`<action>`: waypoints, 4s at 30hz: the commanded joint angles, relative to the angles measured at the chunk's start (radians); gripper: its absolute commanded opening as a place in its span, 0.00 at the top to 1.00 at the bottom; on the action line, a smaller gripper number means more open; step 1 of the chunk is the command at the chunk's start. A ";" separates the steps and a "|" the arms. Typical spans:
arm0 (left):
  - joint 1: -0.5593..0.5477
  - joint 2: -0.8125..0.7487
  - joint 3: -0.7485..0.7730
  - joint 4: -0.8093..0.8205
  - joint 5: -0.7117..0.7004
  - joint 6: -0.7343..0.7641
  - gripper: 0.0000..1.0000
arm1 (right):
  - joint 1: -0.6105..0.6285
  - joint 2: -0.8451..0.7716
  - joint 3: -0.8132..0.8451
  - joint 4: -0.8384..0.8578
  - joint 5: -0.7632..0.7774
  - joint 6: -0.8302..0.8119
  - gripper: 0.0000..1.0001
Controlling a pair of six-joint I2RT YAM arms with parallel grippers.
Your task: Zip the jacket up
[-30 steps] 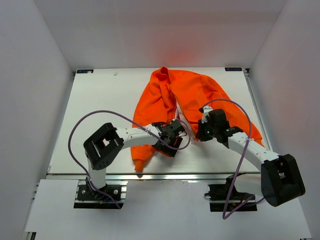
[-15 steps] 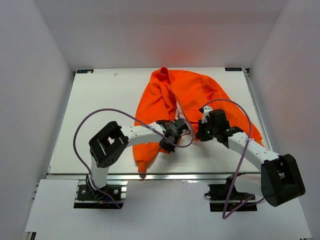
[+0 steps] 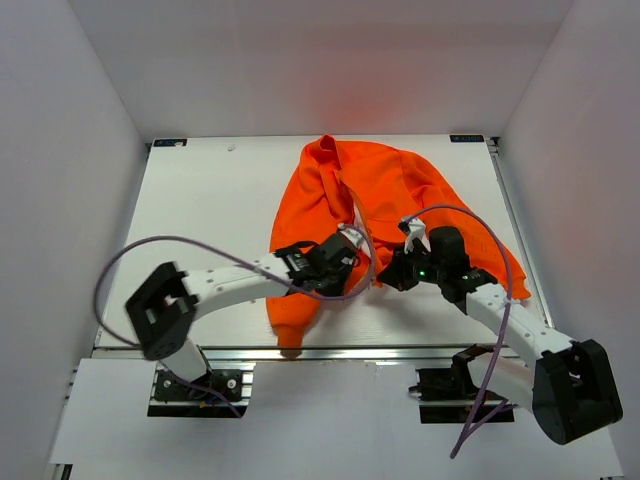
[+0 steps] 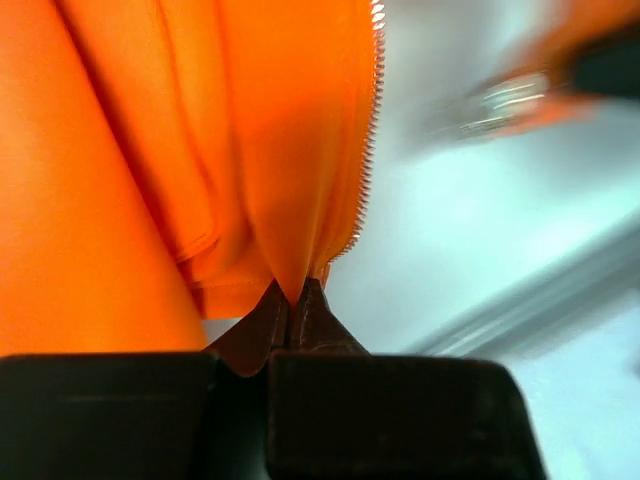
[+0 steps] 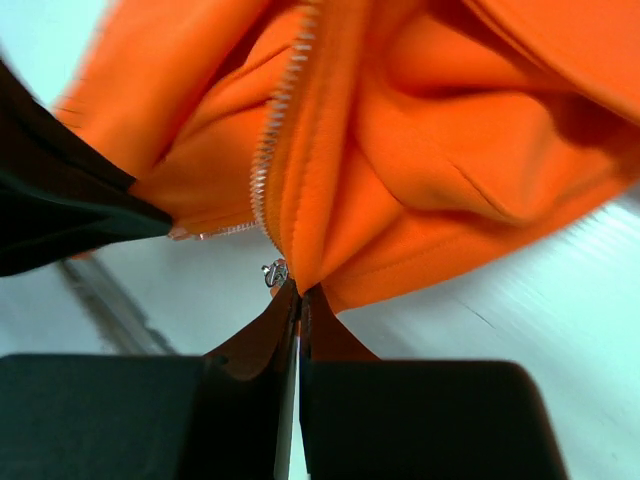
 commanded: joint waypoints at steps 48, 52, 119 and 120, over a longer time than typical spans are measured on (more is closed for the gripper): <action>-0.010 -0.456 -0.365 0.732 -0.079 -0.208 1.00 | 0.002 -0.229 -0.104 0.438 -0.264 0.213 1.00; -0.012 -0.456 -0.362 0.725 -0.095 -0.230 1.00 | 0.003 -0.243 -0.115 0.467 -0.250 0.223 1.00; -0.087 -0.376 -0.243 0.455 -0.013 -0.162 1.00 | 0.005 -0.329 -0.155 0.567 -0.001 0.282 1.00; -0.087 -0.374 -0.245 0.442 -0.020 -0.162 1.00 | 0.003 -0.330 -0.152 0.564 0.000 0.283 1.00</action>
